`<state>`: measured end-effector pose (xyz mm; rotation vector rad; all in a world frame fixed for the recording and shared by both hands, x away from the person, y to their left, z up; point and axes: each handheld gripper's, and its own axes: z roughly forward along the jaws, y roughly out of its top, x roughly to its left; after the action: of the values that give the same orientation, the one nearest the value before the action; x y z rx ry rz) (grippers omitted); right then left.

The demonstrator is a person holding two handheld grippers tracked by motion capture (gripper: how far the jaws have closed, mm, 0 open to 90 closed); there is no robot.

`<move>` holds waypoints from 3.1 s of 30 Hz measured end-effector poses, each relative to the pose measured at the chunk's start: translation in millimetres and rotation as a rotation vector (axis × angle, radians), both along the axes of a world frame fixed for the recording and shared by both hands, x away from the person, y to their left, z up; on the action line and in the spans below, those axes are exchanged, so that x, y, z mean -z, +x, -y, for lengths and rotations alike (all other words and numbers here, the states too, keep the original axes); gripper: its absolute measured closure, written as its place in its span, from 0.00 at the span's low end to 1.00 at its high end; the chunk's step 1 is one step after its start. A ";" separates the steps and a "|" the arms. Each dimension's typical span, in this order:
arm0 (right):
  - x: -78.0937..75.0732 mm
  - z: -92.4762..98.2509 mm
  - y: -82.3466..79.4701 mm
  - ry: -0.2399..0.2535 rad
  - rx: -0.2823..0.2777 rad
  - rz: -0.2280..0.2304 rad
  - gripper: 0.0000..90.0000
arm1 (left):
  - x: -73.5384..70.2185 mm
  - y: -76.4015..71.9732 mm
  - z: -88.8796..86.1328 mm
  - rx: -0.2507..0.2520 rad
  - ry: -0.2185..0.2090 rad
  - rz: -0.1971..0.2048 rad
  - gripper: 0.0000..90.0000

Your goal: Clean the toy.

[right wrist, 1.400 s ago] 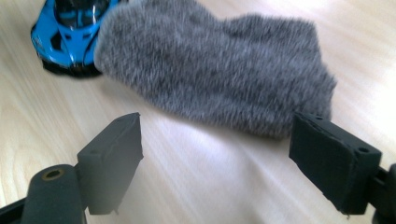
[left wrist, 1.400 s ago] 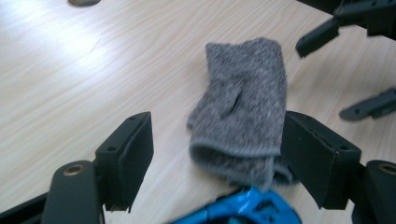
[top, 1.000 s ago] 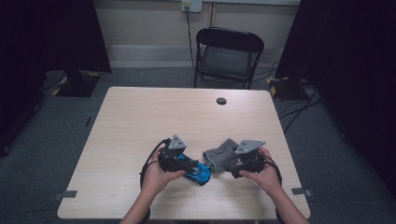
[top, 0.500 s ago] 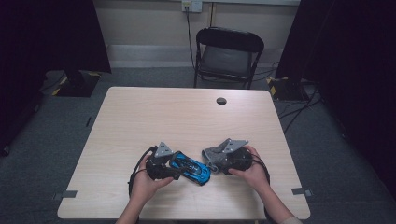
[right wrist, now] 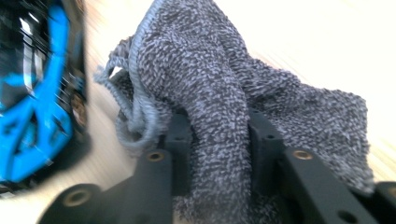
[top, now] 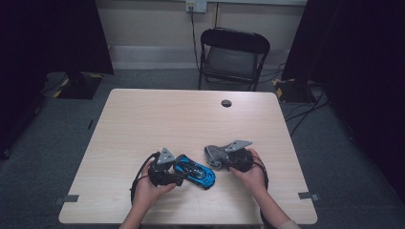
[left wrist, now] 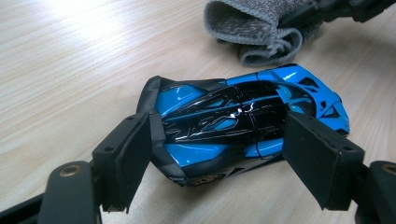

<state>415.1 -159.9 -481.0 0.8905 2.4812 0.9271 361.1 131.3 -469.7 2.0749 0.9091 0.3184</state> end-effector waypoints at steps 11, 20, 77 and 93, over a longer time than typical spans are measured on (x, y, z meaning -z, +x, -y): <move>-16.1 10.7 5.9 -0.025 -0.147 0.062 0.33 | 3.9 1.6 -3.9 -0.009 0.009 -0.006 0.25; 3.5 5.2 17.6 -0.036 -0.133 0.012 0.39 | 8.7 3.5 -3.8 -0.016 0.017 -0.026 0.23; -21.5 -21.7 -8.2 -0.086 -0.302 -0.071 0.81 | 15.4 7.8 3.7 0.020 0.023 -0.066 0.27; -32.6 -67.6 36.7 0.012 -0.101 0.030 0.81 | 16.2 7.4 2.2 0.014 0.013 -0.065 0.28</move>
<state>451.8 -92.3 -448.4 0.7550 2.5175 0.9816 368.4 129.1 -485.9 2.1135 0.9325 0.2516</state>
